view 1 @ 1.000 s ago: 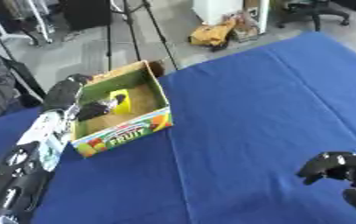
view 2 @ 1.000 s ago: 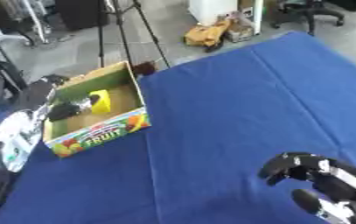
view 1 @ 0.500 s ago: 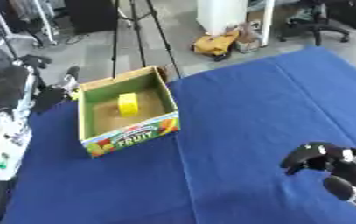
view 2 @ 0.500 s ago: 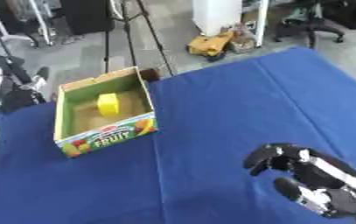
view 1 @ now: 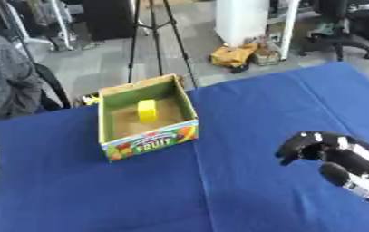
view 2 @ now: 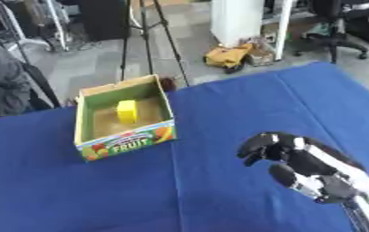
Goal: Pick up objects on the table and place them in the box.
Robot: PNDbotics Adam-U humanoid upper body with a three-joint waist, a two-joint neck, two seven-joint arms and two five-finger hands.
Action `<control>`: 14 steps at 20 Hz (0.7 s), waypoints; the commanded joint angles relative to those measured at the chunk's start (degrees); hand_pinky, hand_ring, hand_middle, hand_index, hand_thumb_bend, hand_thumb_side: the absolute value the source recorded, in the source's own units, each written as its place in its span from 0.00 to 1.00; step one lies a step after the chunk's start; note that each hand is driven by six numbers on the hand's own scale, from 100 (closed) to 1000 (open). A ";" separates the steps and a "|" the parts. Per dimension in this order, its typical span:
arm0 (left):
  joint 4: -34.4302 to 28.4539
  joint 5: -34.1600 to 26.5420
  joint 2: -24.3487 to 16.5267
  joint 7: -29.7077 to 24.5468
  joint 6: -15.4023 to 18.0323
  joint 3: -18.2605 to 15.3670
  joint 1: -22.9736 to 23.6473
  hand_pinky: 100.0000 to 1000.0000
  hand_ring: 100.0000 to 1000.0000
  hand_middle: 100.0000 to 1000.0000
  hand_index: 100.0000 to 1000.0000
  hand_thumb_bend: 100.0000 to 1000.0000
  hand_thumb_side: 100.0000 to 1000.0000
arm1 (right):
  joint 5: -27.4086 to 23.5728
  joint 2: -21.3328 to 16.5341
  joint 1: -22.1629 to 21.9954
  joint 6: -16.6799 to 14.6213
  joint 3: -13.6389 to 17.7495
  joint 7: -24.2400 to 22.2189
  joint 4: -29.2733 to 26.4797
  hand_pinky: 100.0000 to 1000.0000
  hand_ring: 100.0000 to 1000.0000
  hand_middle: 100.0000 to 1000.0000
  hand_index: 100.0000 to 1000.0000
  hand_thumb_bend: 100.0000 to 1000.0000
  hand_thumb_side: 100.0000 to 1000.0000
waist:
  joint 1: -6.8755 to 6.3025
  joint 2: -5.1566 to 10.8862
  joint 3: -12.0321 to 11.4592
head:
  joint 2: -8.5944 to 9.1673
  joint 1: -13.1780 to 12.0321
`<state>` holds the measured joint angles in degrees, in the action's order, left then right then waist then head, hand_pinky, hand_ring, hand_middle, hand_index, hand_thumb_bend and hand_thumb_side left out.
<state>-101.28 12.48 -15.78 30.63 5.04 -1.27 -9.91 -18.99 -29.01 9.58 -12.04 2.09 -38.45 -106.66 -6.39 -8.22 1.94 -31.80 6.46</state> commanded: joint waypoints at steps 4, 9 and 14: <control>-1.75 -6.03 2.20 1.23 4.22 -0.77 2.47 0.59 0.54 0.53 0.71 0.26 0.93 | -1.50 -1.74 1.18 0.00 0.24 0.46 -0.65 0.69 0.76 0.70 0.77 0.18 0.57 | 0.78 0.41 -0.57 | -0.76 -0.29; -0.49 -6.85 3.37 0.70 6.58 -0.51 2.80 0.58 0.54 0.53 0.71 0.27 0.94 | -1.85 -1.49 1.59 0.39 0.12 0.69 -0.50 0.69 0.76 0.70 0.78 0.13 0.61 | 0.80 0.28 -0.55 | -0.87 -1.37; 0.04 -7.37 4.23 -0.16 7.70 -0.06 2.55 0.58 0.54 0.53 0.70 0.27 0.94 | -1.75 -1.31 1.71 0.75 0.13 1.12 -0.50 0.69 0.76 0.70 0.78 0.07 0.66 | 0.62 -0.11 -0.30 | -1.19 -2.01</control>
